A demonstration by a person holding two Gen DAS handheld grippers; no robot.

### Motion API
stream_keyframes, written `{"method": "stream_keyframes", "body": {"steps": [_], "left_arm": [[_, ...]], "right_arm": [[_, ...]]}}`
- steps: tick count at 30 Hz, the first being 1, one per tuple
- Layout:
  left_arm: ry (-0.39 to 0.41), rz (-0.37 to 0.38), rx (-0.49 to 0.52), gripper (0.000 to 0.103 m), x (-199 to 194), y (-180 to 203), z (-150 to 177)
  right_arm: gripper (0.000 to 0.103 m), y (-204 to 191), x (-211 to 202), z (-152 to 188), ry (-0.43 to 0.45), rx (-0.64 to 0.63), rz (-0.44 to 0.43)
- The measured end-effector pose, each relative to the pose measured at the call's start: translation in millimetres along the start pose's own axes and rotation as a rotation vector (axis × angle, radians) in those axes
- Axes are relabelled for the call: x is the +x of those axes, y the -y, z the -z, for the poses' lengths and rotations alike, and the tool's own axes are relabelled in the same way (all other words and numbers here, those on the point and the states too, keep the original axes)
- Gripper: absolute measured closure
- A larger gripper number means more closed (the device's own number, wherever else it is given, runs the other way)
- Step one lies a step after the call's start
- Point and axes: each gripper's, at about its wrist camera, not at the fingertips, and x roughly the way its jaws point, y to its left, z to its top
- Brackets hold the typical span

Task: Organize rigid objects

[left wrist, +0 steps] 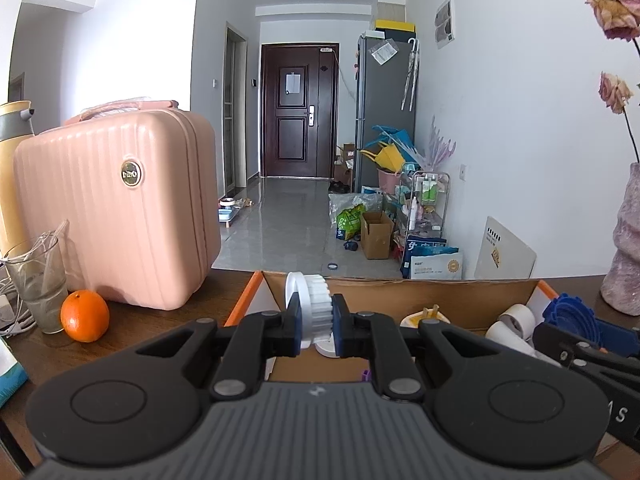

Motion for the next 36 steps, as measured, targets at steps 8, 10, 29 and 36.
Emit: {"method": "stream_keyframes", "body": {"steps": [8, 10, 29, 36], "left_arm": [[-0.015, -0.005, 0.021, 0.088, 4, 1, 5], [-0.026, 0.001, 0.027, 0.088, 5, 1, 5], [0.007, -0.064, -0.006, 0.000, 1, -7, 4], [0.018, -0.043, -0.020, 0.000, -12, -19, 3]], "right_arm": [[0.051, -4, -1, 2, -0.011, -0.008, 0.010], [0.051, -4, 0, 1, -0.019, -0.015, 0.011], [0.000, 0, -4, -2, -0.003, -0.001, 0.077], [0.000, 2, -16, -4, 0.018, 0.013, 0.073]]}}
